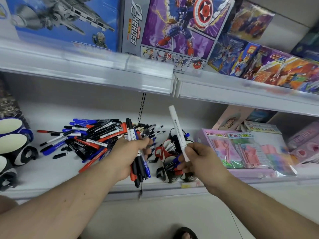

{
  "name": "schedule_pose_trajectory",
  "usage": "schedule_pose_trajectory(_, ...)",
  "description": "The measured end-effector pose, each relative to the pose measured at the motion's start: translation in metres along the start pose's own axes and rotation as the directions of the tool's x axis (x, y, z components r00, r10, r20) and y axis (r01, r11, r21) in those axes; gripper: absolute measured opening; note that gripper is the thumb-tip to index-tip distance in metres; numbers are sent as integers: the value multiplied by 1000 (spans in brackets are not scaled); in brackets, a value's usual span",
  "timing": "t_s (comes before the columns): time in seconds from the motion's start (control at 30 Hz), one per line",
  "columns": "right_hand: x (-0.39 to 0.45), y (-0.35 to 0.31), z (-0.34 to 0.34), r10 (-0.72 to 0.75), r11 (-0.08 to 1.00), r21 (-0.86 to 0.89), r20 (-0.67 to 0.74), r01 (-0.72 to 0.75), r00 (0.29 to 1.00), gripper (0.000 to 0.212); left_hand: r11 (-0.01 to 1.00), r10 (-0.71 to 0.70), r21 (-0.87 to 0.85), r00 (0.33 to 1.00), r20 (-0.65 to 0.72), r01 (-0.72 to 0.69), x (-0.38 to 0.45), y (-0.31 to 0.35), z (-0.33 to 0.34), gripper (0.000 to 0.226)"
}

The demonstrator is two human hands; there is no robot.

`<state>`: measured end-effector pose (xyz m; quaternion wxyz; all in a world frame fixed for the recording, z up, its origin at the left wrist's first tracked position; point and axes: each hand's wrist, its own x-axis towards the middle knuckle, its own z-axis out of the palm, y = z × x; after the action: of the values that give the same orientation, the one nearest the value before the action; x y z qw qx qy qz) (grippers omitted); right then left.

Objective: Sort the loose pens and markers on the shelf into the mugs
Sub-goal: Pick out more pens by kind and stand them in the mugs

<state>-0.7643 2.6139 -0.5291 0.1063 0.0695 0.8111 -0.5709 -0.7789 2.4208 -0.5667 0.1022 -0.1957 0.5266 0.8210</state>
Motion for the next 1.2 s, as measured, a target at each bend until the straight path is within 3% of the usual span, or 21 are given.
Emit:
schedule_pose_trajectory(0.1,-7,12,12,34,999,18,130,-37,991,22,998,5,65,998,60,-9,0,-3,16,7)
schedule_pose_trajectory(0.23,-6,29,27,67,984,-176,251,-23,966,24,978,24,205,997,70,-38,2,-10,29,13)
schedule_pose_trajectory(0.3,3,31,19,-11,946,-312,226,83,974,18,943,75,319,994,80,-97,5,-11,30,16)
schedule_pose_trajectory(0.33,8,29,13,-59,926,-357,189,125,980,15,889,127,429,987,99,-158,7,-10,31,15)
schedule_pose_trajectory(0.4,18,23,1,-129,939,-311,76,146,989,27,674,222,681,958,184,-287,8,-8,32,24)
schedule_pose_trajectory(0.5,26,17,-13,-277,930,-250,0,268,961,46,400,251,828,916,313,-392,5,-8,33,50)
schedule_pose_trajectory(0.57,26,19,-12,-355,907,-231,35,353,934,42,304,238,847,896,375,-435,2,-11,34,49)
schedule_pose_trajectory(0.63,26,28,-7,-425,872,-252,42,421,904,32,278,223,833,876,428,-478,1,-16,35,43)
schedule_pose_trajectory(0.73,34,29,-16,-398,904,-214,-111,369,911,20,373,263,817,894,362,-440,4,-16,33,36)
schedule_pose_trajectory(0.8,53,29,-41,-338,939,-174,-317,296,886,20,660,252,685,950,184,-308,13,-12,29,29)
schedule_pose_trajectory(0.83,66,30,-58,-332,940,-213,-409,265,850,24,831,197,515,977,78,-209,16,-9,27,22)
schedule_pose_trajectory(0.87,79,33,-73,-329,935,-282,-465,215,822,29,942,118,316,993,-7,-110,18,-5,26,16)
schedule_pose_trajectory(0.9,90,37,-85,-318,922,-361,-491,143,811,32,987,45,157,998,-46,-37,20,-2,25,12)
schedule_pose_trajectory(0.97,110,51,-96,-282,879,-476,-483,21,829,36,998,-67,12,997,-33,68,20,-1,27,13)
schedule_pose_trajectory(1.03,126,64,-94,-276,845,-535,-451,-9,849,37,989,-139,-53,990,5,139,18,-2,30,13)
schedule_pose_trajectory(1.2,174,80,-77,-302,812,-582,-490,-49,818,37,984,-176,-27,984,14,176,26,-7,27,18)
